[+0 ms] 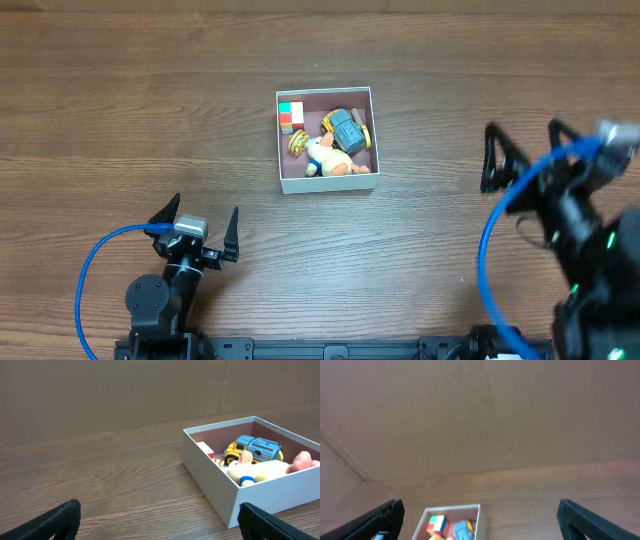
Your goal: Pack container
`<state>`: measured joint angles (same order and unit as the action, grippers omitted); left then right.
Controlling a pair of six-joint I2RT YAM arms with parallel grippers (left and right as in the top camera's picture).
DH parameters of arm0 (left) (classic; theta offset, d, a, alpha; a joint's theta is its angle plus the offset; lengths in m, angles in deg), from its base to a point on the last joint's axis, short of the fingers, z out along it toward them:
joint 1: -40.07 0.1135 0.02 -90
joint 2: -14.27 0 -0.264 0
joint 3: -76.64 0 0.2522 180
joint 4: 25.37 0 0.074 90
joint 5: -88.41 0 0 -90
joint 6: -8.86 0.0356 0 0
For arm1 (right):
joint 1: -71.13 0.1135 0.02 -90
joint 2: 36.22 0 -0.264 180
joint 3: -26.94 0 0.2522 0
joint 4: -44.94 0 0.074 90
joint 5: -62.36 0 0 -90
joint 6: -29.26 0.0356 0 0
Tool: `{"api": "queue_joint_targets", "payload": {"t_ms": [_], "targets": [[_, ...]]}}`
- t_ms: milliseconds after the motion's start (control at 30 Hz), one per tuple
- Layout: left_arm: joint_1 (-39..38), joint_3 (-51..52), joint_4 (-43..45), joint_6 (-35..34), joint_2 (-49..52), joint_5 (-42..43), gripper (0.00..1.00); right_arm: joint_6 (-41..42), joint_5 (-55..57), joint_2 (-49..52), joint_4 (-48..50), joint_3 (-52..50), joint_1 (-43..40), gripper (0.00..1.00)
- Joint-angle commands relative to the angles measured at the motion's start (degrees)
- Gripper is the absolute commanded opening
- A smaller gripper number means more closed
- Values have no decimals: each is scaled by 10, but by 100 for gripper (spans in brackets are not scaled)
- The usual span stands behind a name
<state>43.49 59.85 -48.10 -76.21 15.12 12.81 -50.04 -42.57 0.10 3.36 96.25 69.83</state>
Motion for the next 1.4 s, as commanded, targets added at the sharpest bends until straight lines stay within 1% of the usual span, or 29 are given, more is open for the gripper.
{"api": "queue_joint_targets", "payload": {"t_ms": [0, 233, 367, 533, 633, 733, 800, 1033, 1367], "targets": [[4, 3, 0, 13, -6, 5, 100, 0, -21, -94, 54, -116, 2, 100], [4, 3, 0, 13, -6, 5, 100, 0, -21, -225, 215, -301, 17, 100], [4, 3, 0, 13, -6, 5, 100, 15, -14, -268, 269, -367, 18, 100], [4, 3, 0, 13, -6, 5, 100, 20, -10, -309, 314, -429, 18, 100], [4, 3, 0, 13, -6, 5, 100, 23, 0, -335, 329, -460, 18, 100], [4, 3, 0, 13, -6, 5, 100, 68, 51, -347, 336, -477, 18, 100], [4, 3, 0, 13, -6, 5, 100, 83, 79, -348, 336, -480, 18, 100], [4, 3, 0, 13, -6, 5, 100, 80, 113, -362, 336, -492, 16, 100], [4, 3, 0, 13, -6, 5, 100, 80, 109, -362, 338, -546, 16, 100]]}}
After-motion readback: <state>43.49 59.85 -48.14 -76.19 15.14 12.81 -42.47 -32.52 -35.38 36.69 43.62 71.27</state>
